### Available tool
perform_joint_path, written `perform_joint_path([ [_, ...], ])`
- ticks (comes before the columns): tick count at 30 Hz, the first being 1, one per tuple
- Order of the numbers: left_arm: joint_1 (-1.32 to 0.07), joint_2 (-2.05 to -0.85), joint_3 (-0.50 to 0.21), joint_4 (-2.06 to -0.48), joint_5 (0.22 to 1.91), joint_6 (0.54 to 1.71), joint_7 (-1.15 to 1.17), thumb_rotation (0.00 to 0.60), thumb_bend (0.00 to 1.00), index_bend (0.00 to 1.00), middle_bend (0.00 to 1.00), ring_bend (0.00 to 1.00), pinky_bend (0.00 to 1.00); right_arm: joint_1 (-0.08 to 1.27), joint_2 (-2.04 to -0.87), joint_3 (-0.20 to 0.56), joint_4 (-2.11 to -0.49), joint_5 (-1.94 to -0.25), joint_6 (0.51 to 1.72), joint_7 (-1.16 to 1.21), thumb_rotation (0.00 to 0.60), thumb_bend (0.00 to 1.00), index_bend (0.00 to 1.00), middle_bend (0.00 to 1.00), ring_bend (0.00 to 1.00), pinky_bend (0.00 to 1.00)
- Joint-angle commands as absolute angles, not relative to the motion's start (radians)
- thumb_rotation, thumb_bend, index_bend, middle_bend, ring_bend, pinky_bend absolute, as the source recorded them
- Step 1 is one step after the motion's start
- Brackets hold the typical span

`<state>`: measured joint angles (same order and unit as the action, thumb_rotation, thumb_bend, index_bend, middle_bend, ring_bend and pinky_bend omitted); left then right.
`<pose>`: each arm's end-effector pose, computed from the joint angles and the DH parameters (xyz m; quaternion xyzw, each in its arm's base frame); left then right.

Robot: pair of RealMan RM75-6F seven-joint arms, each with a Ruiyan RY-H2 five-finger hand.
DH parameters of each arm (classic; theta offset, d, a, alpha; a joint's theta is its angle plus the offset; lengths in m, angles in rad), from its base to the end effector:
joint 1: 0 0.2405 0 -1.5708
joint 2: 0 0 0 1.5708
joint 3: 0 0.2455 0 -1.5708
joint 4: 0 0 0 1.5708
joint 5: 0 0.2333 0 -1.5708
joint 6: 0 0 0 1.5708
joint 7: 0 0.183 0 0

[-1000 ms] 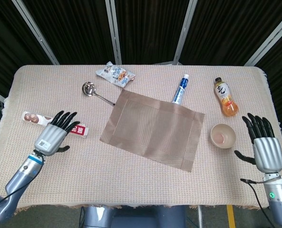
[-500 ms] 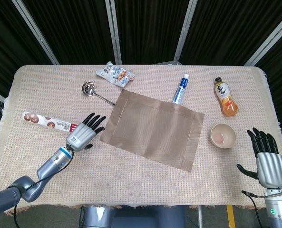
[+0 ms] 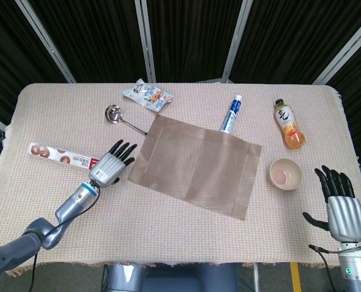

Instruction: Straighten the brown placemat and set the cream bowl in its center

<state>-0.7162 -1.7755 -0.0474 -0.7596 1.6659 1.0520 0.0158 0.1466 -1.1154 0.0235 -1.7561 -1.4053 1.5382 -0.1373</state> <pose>-0.2014 0.3995 -0.0767 -0.8233 -0.1706 -0.3373 0.4234 -0.2810 -0.2295 0.1298 0.5773 -0.3873 0.3937 0.6014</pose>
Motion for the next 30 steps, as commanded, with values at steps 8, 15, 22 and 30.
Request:
perform_joint_path([
  [8, -0.772, -1.862, -0.051, -0.639, 1.655, 1.035, -0.02, 0.6, 0.12, 0.28, 0.0, 0.0, 0.0, 0.139, -1.109, 0.041, -1.762, -1.403, 1.53, -0.138, 0.6, 0.0, 0.0, 0.0, 0.0, 0.0],
  [15, -0.789, -1.889, -0.04, -0.61, 1.653, 1.027, -0.018, 0.6, 0.23, 0.29, 0.0, 0.0, 0.0, 0.133, -1.105, 0.051, -1.762, -1.405, 1.528, -0.129, 0.6, 0.0, 0.0, 0.0, 0.0, 0.0],
  [22, -0.792, -1.89, -0.027, -0.608, 1.651, 1.033, -0.025, 0.6, 0.4, 0.33, 0.0, 0.0, 0.0, 0.127, -1.1, 0.058, -1.763, -1.411, 1.525, -0.122, 0.6, 0.0, 0.0, 0.0, 0.0, 0.0],
  [30, -0.786, -1.885, -0.015, -0.62, 1.645, 1.039, -0.035, 0.6, 0.43, 0.41, 0.0, 0.0, 0.0, 0.119, -1.096, 0.062, -1.769, -1.423, 1.528, -0.12, 0.6, 0.0, 0.0, 0.0, 0.0, 0.0],
])
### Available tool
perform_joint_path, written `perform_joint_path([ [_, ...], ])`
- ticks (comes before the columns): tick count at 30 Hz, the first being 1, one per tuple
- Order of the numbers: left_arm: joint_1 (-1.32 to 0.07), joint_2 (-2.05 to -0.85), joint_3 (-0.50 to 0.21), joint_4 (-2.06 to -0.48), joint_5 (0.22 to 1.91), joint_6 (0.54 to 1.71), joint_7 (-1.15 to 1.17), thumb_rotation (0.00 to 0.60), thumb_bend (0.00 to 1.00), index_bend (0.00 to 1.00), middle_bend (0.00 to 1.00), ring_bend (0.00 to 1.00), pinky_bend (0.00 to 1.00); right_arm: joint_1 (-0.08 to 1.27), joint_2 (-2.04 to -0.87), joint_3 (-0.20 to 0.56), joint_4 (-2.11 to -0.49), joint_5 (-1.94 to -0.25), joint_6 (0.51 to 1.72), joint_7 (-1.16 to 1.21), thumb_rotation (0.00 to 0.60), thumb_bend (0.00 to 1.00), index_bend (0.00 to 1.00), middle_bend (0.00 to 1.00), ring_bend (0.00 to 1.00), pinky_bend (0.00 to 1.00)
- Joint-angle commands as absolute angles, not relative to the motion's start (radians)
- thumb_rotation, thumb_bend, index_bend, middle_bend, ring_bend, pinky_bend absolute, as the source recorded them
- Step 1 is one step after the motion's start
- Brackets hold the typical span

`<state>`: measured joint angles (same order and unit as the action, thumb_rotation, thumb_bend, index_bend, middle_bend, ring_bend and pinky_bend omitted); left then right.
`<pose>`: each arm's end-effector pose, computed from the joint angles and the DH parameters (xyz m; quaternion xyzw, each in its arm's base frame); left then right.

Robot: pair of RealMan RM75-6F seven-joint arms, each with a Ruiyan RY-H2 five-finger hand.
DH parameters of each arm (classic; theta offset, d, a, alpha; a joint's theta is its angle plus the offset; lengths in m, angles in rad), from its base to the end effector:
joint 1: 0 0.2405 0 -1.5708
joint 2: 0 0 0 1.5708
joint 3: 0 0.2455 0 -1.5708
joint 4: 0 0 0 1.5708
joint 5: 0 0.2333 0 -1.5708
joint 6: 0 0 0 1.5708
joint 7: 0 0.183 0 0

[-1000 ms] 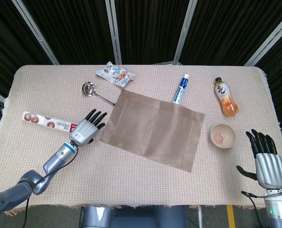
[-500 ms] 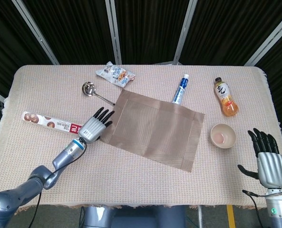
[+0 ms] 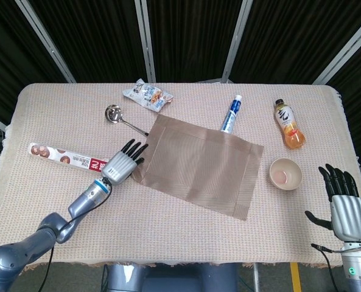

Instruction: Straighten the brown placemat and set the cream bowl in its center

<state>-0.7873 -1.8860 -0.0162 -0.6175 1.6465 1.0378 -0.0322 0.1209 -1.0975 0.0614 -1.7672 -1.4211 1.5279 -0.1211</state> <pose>-0.1821 0.4100 -0.1023 -0.8313 -0.1603 -0.3392 0.4100 -0.2796 -0.2307 0.1382 0.5696 -0.3858 0.4028 0.6038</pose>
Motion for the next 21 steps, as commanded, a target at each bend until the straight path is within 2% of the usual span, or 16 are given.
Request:
perform_joint_path([
  [1, -0.785, -1.885, -0.014, -0.621, 1.644, 1.041, -0.036, 0.6, 0.43, 0.44, 0.0, 0.0, 0.0, 0.119, -1.095, 0.063, -1.769, -1.425, 1.529, -0.119, 0.6, 0.0, 0.0, 0.0, 0.0, 0.0],
  [13, -0.778, -1.888, -0.004, -0.639, 1.638, 1.055, -0.044, 0.6, 0.44, 0.65, 0.0, 0.0, 0.0, 0.112, -1.089, 0.066, -1.774, -1.443, 1.529, -0.11, 0.6, 0.0, 0.0, 0.0, 0.0, 0.0],
  [21, -0.762, -1.851, 0.009, -0.703, 1.64, 1.08, -0.053, 0.6, 0.45, 0.7, 0.0, 0.0, 0.0, 0.107, -1.086, 0.069, -1.776, -1.452, 1.529, -0.104, 0.6, 0.0, 0.0, 0.0, 0.0, 0.0],
])
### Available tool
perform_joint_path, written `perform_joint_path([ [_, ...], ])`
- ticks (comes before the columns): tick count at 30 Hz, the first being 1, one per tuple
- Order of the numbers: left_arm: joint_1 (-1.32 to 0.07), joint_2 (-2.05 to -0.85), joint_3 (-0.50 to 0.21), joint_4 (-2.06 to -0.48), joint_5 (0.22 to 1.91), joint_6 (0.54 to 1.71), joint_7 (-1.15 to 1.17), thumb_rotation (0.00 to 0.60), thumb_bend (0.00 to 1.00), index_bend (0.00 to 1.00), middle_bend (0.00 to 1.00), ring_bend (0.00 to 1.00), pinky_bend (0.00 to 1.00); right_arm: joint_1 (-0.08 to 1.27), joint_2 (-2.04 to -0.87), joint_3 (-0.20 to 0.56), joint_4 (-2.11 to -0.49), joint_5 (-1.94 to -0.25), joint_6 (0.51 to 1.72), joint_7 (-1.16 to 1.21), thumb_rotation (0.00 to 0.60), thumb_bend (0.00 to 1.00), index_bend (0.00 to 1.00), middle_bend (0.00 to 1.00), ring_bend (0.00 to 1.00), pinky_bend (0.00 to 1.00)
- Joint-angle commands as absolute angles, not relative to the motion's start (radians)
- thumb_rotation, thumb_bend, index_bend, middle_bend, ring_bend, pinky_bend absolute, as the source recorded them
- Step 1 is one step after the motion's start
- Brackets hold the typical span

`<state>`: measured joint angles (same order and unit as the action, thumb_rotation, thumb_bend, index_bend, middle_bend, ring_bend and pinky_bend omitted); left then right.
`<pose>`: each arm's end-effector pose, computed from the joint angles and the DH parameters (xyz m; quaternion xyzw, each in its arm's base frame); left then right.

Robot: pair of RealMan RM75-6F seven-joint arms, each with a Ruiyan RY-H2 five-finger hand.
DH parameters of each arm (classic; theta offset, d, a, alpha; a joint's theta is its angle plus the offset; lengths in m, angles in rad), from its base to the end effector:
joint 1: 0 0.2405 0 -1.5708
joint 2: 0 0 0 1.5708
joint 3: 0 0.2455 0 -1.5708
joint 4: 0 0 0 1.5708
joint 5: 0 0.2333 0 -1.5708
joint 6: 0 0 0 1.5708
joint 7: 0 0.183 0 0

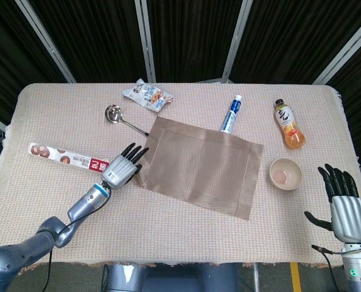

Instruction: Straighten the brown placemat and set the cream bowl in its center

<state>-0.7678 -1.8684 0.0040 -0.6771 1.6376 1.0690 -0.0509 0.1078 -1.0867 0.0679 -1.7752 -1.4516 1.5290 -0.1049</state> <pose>-0.1815 0.3966 -0.1040 -0.8273 -0.1809 -0.3569 0.3943 -0.2757 -0.2284 0.1406 0.5717 -0.3834 0.4120 0.5970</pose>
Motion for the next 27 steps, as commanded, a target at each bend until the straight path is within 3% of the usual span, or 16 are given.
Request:
perform_joint_path([
  [1, -0.76, -1.843, 0.01, -0.714, 1.64, 1.084, -0.052, 0.6, 0.45, 0.7, 0.0, 0.0, 0.0, 0.106, -1.086, 0.069, -1.777, -1.454, 1.53, -0.103, 0.6, 0.0, 0.0, 0.0, 0.0, 0.0],
  [13, -0.713, -1.713, 0.048, -0.945, 1.657, 1.141, -0.04, 0.6, 0.45, 0.71, 0.0, 0.0, 0.0, 0.098, -1.08, 0.07, -1.785, -1.47, 1.534, -0.1, 0.6, 0.0, 0.0, 0.0, 0.0, 0.0],
  [27, -0.659, -1.543, 0.148, -1.273, 1.71, 1.159, 0.076, 0.6, 0.45, 0.72, 0.0, 0.0, 0.0, 0.09, -1.076, 0.069, -1.797, -1.487, 1.544, -0.103, 0.6, 0.0, 0.0, 0.0, 0.0, 0.0],
])
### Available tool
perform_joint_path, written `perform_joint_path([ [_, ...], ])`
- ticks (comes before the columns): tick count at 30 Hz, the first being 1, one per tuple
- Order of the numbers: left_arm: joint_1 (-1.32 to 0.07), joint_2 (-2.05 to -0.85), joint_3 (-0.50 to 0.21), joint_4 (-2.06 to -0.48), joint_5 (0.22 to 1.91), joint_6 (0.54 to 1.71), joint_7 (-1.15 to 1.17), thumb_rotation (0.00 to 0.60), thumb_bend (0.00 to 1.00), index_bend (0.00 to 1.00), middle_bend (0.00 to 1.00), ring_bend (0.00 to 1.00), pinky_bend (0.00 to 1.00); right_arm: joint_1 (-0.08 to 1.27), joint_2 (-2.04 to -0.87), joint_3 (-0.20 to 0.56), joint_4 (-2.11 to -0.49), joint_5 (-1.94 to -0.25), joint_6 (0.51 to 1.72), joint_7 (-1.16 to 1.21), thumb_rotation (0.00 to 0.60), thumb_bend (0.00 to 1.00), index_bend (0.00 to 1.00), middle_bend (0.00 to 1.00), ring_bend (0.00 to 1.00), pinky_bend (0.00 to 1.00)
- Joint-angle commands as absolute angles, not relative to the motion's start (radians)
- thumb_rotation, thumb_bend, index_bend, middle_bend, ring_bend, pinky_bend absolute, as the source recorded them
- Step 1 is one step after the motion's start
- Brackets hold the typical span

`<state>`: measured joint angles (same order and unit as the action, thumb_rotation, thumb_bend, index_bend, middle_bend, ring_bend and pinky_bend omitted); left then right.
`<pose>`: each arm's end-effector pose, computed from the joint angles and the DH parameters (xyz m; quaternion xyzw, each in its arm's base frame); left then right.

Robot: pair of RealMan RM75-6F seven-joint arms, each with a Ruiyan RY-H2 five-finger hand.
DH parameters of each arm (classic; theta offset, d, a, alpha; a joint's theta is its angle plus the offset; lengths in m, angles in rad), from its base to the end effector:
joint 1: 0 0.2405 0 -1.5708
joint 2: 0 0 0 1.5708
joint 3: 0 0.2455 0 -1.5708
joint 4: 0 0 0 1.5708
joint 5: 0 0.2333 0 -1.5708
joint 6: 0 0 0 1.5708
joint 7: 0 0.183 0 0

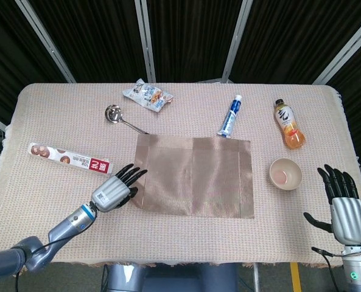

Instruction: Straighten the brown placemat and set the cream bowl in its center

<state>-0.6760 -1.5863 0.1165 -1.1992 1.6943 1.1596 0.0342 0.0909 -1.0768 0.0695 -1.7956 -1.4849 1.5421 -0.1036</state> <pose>-0.1774 0.3105 -0.0751 -0.8435 -0.2168 -0.3820 0.3092 -0.2693 -0.2236 0.1428 0.5727 -0.3794 0.4213 0.5921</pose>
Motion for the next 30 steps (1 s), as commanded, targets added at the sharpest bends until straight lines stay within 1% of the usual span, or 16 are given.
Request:
perform_joint_path([
  [1, -0.657, -1.537, 0.153, -1.286, 1.712, 1.158, 0.083, 0.6, 0.45, 0.72, 0.0, 0.0, 0.0, 0.089, -1.075, 0.069, -1.798, -1.488, 1.544, -0.103, 0.6, 0.0, 0.0, 0.0, 0.0, 0.0],
  [5, -0.643, -1.5, 0.187, -1.358, 1.736, 1.158, 0.13, 0.6, 0.45, 0.72, 0.0, 0.0, 0.0, 0.087, -1.073, 0.07, -1.801, -1.492, 1.546, -0.102, 0.6, 0.0, 0.0, 0.0, 0.0, 0.0],
  [10, -0.629, -1.474, 0.224, -1.407, 1.762, 1.157, 0.149, 0.6, 0.45, 0.72, 0.0, 0.0, 0.0, 0.086, -1.073, 0.07, -1.802, -1.496, 1.545, -0.103, 0.6, 0.0, 0.0, 0.0, 0.0, 0.0],
  [15, -0.615, -1.449, 0.274, -1.454, 1.831, 1.175, 0.166, 0.6, 0.46, 0.72, 0.0, 0.0, 0.0, 0.085, -1.074, 0.071, -1.805, -1.501, 1.545, -0.108, 0.6, 0.0, 0.0, 0.0, 0.0, 0.0],
  [25, -0.592, -1.396, 0.344, -1.482, 1.908, 1.2, 0.151, 0.6, 0.46, 0.72, 0.0, 0.0, 0.0, 0.085, -1.079, 0.071, -1.806, -1.508, 1.541, -0.12, 0.6, 0.0, 0.0, 0.0, 0.0, 0.0],
  [30, -0.559, -1.363, 0.34, -1.431, 1.888, 1.228, 0.172, 0.6, 0.46, 0.72, 0.0, 0.0, 0.0, 0.086, -1.082, 0.07, -1.808, -1.513, 1.536, -0.125, 0.6, 0.0, 0.0, 0.0, 0.0, 0.0],
])
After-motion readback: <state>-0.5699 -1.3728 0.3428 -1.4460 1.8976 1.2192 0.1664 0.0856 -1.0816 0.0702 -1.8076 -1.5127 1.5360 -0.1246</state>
